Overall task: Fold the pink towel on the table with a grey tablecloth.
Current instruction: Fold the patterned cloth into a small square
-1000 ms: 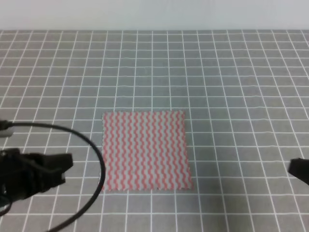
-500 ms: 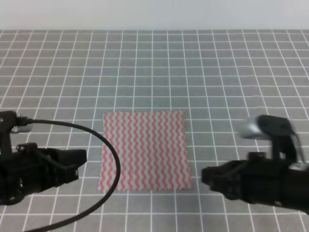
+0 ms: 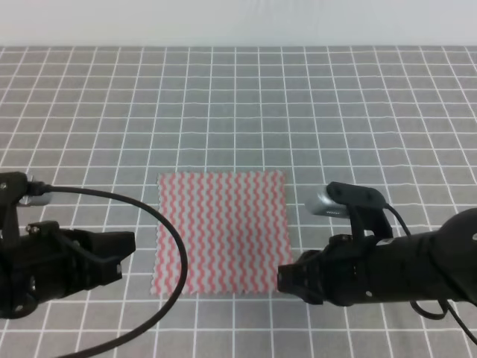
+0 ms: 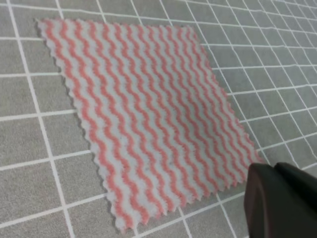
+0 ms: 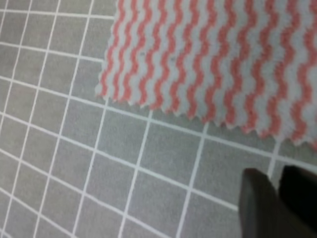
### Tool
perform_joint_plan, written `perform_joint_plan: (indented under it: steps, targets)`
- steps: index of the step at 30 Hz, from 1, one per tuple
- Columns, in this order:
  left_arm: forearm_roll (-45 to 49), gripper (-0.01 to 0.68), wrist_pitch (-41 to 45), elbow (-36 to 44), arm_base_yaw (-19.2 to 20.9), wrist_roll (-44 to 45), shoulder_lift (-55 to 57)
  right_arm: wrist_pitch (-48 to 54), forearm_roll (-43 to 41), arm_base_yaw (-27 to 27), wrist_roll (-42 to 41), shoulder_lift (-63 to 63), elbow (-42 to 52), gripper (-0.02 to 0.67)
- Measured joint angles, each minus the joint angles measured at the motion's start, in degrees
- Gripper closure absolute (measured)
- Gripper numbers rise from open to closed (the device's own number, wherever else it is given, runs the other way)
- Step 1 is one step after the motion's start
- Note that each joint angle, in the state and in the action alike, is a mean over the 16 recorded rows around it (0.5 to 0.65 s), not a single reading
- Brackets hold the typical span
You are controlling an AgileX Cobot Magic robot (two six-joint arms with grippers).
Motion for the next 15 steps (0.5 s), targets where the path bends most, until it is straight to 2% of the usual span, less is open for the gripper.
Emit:
perform_joint_plan:
  steps: [9,15]
  targets:
    - [0.0,0.675,0.8,0.0,0.0,0.3,-0.1,-1.0,0.1,0.0,2.8,3.3,-1.2,0.369]
    - [0.0,0.675,1.0,0.0,0.0,0.4,-0.1,-1.7,0.0,0.0,4.5,5.7,-1.2,0.355]
